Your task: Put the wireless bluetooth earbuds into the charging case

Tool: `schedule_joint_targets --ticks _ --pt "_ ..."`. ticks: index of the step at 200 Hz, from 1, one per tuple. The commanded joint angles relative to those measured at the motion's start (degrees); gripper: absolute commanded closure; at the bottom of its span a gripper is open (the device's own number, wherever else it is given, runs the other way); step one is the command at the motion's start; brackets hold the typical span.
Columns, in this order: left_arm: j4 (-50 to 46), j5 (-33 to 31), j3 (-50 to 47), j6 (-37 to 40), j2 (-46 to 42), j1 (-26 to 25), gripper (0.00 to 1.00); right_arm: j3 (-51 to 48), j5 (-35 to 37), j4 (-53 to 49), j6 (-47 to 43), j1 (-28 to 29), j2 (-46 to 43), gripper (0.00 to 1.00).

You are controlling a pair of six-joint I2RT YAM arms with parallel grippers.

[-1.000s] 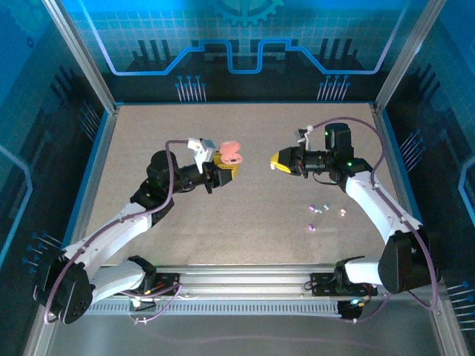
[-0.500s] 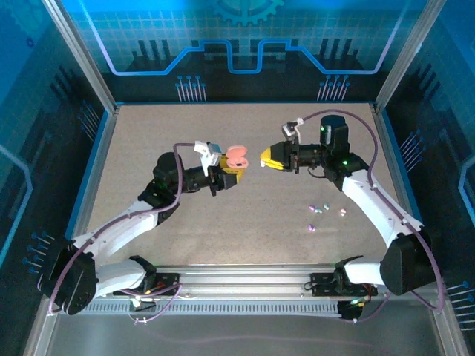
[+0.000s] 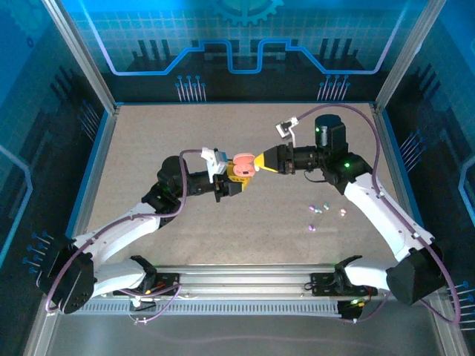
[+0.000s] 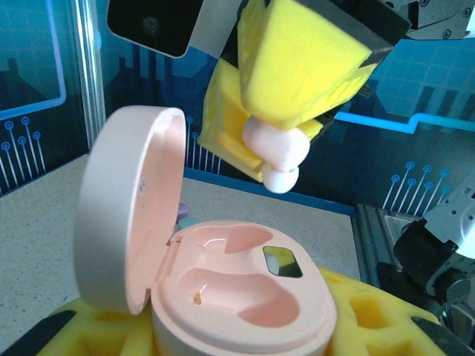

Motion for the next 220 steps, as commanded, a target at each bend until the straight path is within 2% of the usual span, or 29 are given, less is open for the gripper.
schedule_joint_targets --ticks 1,90,220 --pt "2.0 2.5 0.9 1.3 -1.0 -0.6 0.74 2.4 1.3 -1.9 -2.9 1.3 -0.7 0.78" --pt "5.3 3.1 1.0 -1.1 -0.4 -1.4 0.74 3.4 4.9 -8.1 -8.0 2.5 -0.6 0.77" --pt "5.3 3.3 1.5 -1.3 -0.1 -1.7 0.74 3.1 7.2 -4.3 -5.4 4.3 -1.1 0.78"
